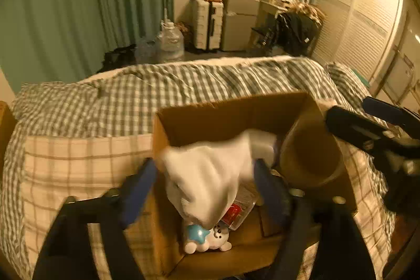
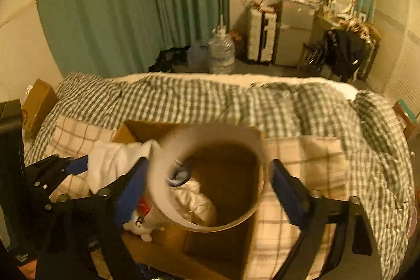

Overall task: Organize objects
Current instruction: 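Lower the sock and tape roll into the box and open both tools, then grasp the white plastic tube with the left tool while the right tool grasps the black square case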

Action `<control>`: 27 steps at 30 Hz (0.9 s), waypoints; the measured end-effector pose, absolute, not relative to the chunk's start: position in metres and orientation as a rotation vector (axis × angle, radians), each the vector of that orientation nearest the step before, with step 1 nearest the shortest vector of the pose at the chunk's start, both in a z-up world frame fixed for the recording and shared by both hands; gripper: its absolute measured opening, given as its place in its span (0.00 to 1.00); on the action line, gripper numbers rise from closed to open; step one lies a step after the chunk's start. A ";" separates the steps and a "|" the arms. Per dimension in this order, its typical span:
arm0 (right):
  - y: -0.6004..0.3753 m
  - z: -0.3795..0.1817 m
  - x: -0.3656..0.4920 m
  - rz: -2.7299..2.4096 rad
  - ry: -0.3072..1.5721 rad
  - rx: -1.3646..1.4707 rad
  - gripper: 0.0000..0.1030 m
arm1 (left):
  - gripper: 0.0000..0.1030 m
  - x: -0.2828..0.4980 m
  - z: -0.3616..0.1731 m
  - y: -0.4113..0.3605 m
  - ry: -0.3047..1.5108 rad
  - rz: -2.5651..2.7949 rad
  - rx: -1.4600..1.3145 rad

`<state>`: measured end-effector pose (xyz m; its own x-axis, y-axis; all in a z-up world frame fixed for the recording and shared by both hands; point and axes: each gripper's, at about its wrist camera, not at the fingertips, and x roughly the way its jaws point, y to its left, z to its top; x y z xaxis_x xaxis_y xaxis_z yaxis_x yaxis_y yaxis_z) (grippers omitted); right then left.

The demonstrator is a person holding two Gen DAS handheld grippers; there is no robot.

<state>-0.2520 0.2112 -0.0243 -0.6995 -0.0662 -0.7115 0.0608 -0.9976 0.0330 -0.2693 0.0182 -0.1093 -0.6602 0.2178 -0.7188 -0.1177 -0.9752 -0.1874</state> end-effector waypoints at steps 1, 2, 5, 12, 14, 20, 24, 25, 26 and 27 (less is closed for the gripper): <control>0.214 -0.018 -0.248 -2.840 -0.024 1.174 0.93 | 0.86 -0.263 -0.101 0.015 -0.185 2.721 -1.174; 0.216 -0.010 -0.244 -2.846 -0.035 1.164 0.93 | 0.87 -0.260 -0.095 0.014 -0.181 2.734 -1.161; 0.220 0.020 -0.223 -2.882 -0.024 1.111 0.93 | 0.92 -0.240 -0.067 0.005 -0.164 2.775 -1.122; 0.216 0.094 -0.150 -2.935 0.015 0.975 0.93 | 0.96 -0.170 0.001 -0.022 -0.179 2.887 -1.011; 0.214 0.108 -0.125 -2.939 0.021 0.925 0.93 | 0.97 -0.152 0.012 -0.030 -0.198 2.915 -0.994; 0.197 0.118 -0.067 -2.932 0.072 0.890 0.93 | 0.97 -0.105 0.010 -0.048 -0.278 2.956 -1.008; 0.189 0.090 -0.053 -2.920 0.100 0.948 0.93 | 0.97 -0.091 -0.019 -0.053 -0.316 2.950 -1.068; 0.187 0.078 -0.052 -2.910 0.100 0.972 0.93 | 0.97 -0.090 -0.030 -0.053 -0.318 2.946 -1.092; 0.185 0.067 -0.052 -2.901 0.100 0.998 0.93 | 0.97 -0.090 -0.041 -0.052 -0.317 2.944 -1.115; 0.184 0.055 -0.053 -2.892 0.101 1.024 0.93 | 0.97 -0.092 -0.052 -0.051 -0.316 2.944 -1.139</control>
